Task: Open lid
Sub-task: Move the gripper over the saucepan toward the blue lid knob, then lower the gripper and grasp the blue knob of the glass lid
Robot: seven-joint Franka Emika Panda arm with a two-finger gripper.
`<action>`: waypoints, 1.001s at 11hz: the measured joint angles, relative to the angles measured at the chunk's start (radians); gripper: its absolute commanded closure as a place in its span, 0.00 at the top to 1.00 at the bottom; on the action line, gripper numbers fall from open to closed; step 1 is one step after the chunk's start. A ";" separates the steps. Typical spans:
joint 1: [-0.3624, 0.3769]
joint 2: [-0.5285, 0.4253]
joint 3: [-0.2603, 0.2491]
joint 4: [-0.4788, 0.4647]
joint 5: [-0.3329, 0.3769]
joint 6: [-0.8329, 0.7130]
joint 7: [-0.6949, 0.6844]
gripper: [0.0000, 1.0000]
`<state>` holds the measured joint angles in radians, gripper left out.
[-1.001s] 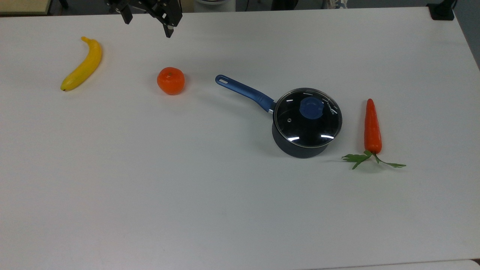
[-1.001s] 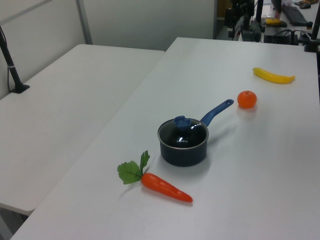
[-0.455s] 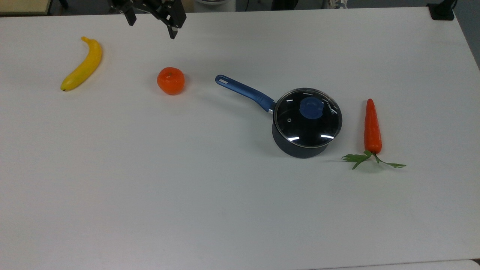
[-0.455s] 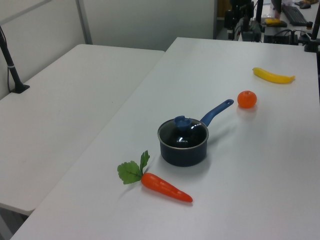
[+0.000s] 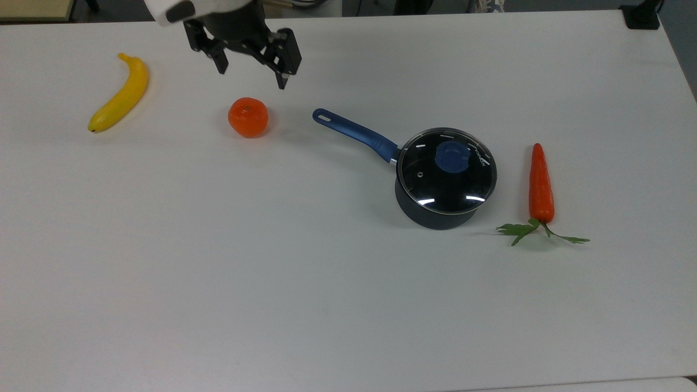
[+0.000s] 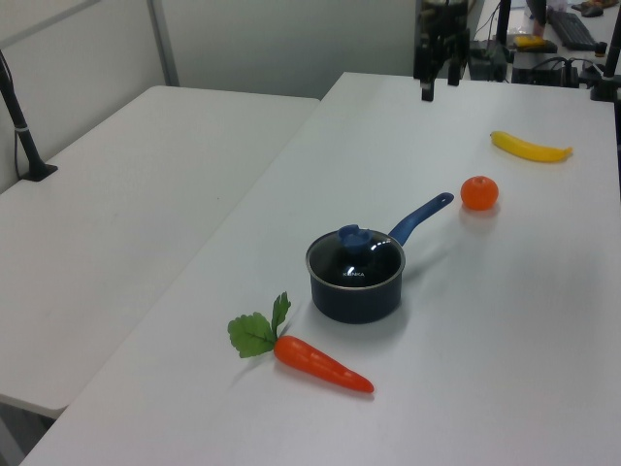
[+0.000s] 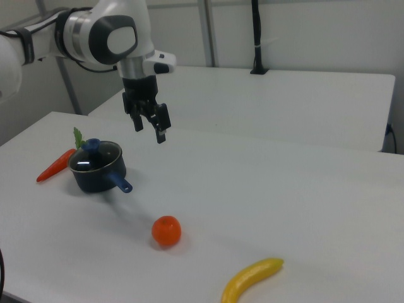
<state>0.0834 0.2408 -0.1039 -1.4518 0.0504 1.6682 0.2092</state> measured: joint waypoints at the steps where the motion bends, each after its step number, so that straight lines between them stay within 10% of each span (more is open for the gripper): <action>1: 0.012 0.020 0.000 0.000 0.013 0.007 0.000 1.00; 11: 0.319 0.177 0.004 0.027 0.127 0.316 0.165 1.00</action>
<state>0.4024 0.4176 -0.1003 -1.4251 0.1774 1.9839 0.3738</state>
